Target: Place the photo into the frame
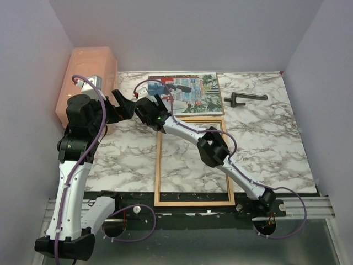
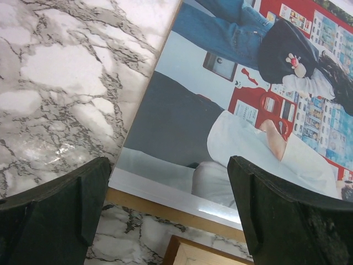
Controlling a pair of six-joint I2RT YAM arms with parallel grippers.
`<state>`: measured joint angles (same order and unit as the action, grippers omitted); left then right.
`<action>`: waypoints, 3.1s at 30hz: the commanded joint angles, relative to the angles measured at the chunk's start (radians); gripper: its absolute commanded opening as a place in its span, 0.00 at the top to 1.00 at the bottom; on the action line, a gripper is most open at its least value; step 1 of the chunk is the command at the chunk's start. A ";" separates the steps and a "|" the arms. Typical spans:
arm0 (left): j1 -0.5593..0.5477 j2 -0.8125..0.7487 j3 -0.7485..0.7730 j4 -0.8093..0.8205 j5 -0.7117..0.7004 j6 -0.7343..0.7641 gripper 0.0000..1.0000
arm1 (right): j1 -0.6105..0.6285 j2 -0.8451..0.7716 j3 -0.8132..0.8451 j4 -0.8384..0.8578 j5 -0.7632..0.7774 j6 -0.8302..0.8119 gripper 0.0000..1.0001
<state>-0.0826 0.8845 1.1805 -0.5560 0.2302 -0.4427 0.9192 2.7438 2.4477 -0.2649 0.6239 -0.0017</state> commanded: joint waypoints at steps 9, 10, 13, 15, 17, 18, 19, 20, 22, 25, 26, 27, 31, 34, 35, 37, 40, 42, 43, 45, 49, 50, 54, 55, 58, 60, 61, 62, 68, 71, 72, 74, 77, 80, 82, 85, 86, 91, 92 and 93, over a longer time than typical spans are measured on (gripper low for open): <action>-0.002 -0.004 -0.037 0.027 0.054 -0.017 0.01 | -0.088 -0.169 -0.038 -0.099 -0.109 0.112 0.04; -0.002 -0.004 -0.039 0.027 0.055 -0.019 0.02 | -0.089 -0.183 -0.054 -0.100 -0.108 0.112 0.04; -0.002 -0.007 -0.042 0.030 0.059 -0.021 0.01 | -0.090 -0.222 -0.102 -0.098 -0.123 0.091 0.04; -0.002 -0.010 -0.045 0.030 0.059 -0.021 0.01 | -0.091 -0.243 -0.133 -0.098 -0.125 0.078 0.05; -0.002 -0.012 -0.052 0.030 0.060 -0.020 0.01 | -0.091 -0.261 -0.161 -0.094 -0.117 0.070 0.05; -0.002 -0.014 -0.054 0.030 0.060 -0.022 0.02 | -0.091 -0.267 -0.173 -0.093 -0.115 0.064 0.07; -0.002 -0.016 -0.058 0.031 0.060 -0.023 0.01 | -0.090 -0.274 -0.188 -0.090 -0.119 0.059 0.10; -0.002 -0.018 -0.060 0.031 0.062 -0.025 0.02 | -0.091 -0.280 -0.201 -0.084 -0.123 0.055 0.13; -0.002 -0.022 -0.068 0.032 0.062 -0.027 0.01 | -0.090 -0.280 -0.214 -0.082 -0.134 0.042 0.18; -0.002 -0.028 -0.070 0.032 0.060 -0.027 0.01 | -0.090 -0.283 -0.222 -0.097 -0.147 0.031 0.29; -0.003 -0.030 -0.073 0.031 0.058 -0.027 0.01 | -0.090 -0.291 -0.233 -0.098 -0.155 0.029 0.35; -0.002 -0.031 -0.074 0.031 0.058 -0.027 0.01 | -0.090 -0.300 -0.247 -0.092 -0.161 0.023 0.42; -0.002 -0.035 -0.078 0.033 0.059 -0.027 0.02 | -0.091 -0.352 -0.331 -0.051 -0.198 0.012 0.65; -0.002 -0.036 -0.084 0.036 0.059 -0.030 0.01 | -0.087 -0.393 -0.392 -0.020 -0.221 -0.029 0.83; -0.002 -0.037 -0.085 0.036 0.060 -0.031 0.01 | -0.085 -0.407 -0.411 -0.015 -0.229 -0.036 0.88; -0.002 -0.038 -0.088 0.036 0.061 -0.032 0.01 | -0.082 -0.426 -0.432 -0.008 -0.237 -0.047 0.96; -0.002 -0.041 -0.090 0.033 0.060 -0.034 0.01 | -0.073 -0.458 -0.465 -0.009 -0.254 -0.053 0.99; -0.002 -0.045 -0.093 0.031 0.058 -0.036 0.01 | -0.064 -0.482 -0.492 -0.010 -0.268 -0.054 0.99; -0.002 -0.048 -0.095 0.030 0.057 -0.036 0.02 | -0.059 -0.496 -0.507 -0.010 -0.281 -0.051 0.99; -0.002 -0.051 -0.099 0.026 0.054 -0.037 0.01 | -0.050 -0.527 -0.550 -0.007 -0.285 -0.040 0.99; -0.002 -0.051 -0.109 0.018 0.058 -0.046 0.02 | -0.049 -0.577 -0.625 -0.018 -0.277 0.029 0.99; -0.003 -0.050 -0.113 0.018 0.060 -0.051 0.02 | -0.049 -0.588 -0.641 -0.022 -0.270 0.046 0.99; -0.002 -0.018 -0.116 0.013 0.093 -0.058 0.01 | -0.076 -0.623 -0.687 -0.064 -0.283 0.116 0.81; -0.003 -0.008 -0.117 0.013 0.100 -0.060 0.01 | -0.094 -0.631 -0.693 -0.077 -0.304 0.132 0.76; -0.003 0.046 -0.115 0.019 0.135 -0.072 0.02 | -0.159 -0.665 -0.728 -0.100 -0.378 0.187 0.60; -0.006 0.100 -0.104 0.019 0.157 -0.076 0.01 | -0.222 -0.691 -0.749 -0.109 -0.438 0.223 0.51; -0.007 0.133 -0.095 0.020 0.166 -0.081 0.02 | -0.264 -0.703 -0.758 -0.116 -0.464 0.241 0.47; -0.011 0.165 -0.087 0.019 0.173 -0.085 0.01 | -0.296 -0.711 -0.765 -0.121 -0.494 0.254 0.44; -0.057 0.453 0.075 -0.066 0.144 -0.084 0.02 | -0.545 -0.718 -0.794 -0.162 -0.681 0.351 0.30; -0.083 0.618 0.193 -0.120 0.121 -0.067 0.04 | -0.669 -0.701 -0.812 -0.166 -0.781 0.402 0.29; -0.090 0.671 0.238 -0.131 0.113 -0.063 0.05 | -0.713 -0.693 -0.817 -0.167 -0.805 0.419 0.29; -0.097 0.770 0.320 -0.155 0.098 -0.055 0.07 | -0.786 -0.672 -0.827 -0.169 -0.871 0.449 0.24; -0.098 0.908 0.450 -0.203 0.072 -0.038 0.08 | -0.882 -0.640 -0.846 -0.159 -0.967 0.495 0.20; -0.097 1.038 0.568 -0.250 0.055 -0.019 0.10 | -0.913 -0.599 -0.847 -0.157 -0.996 0.511 0.20; -0.098 1.113 0.652 -0.284 0.039 -0.009 0.10 | -0.946 -0.581 -0.842 -0.162 -0.996 0.508 0.20; -0.097 1.219 0.773 -0.346 0.026 0.006 0.10 | -0.957 -0.556 -0.836 -0.166 -0.985 0.510 0.20; -0.097 1.250 0.809 -0.371 0.026 0.010 0.10 | -0.961 -0.547 -0.834 -0.169 -0.988 0.511 0.20; -0.097 1.348 0.897 -0.408 0.039 0.019 0.10 | -0.978 -0.524 -0.833 -0.169 -0.977 0.503 0.20; -0.097 1.355 0.898 -0.410 0.038 0.022 0.10 | -0.982 -0.523 -0.830 -0.173 -0.973 0.495 0.20; -0.097 1.359 0.897 -0.412 0.039 0.025 0.10 | -0.986 -0.523 -0.825 -0.182 -0.963 0.490 0.20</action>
<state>-0.1791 2.2135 2.0407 -0.8974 0.2844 -0.4465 -0.0509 2.1715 1.6173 -0.4023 -0.3389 0.4976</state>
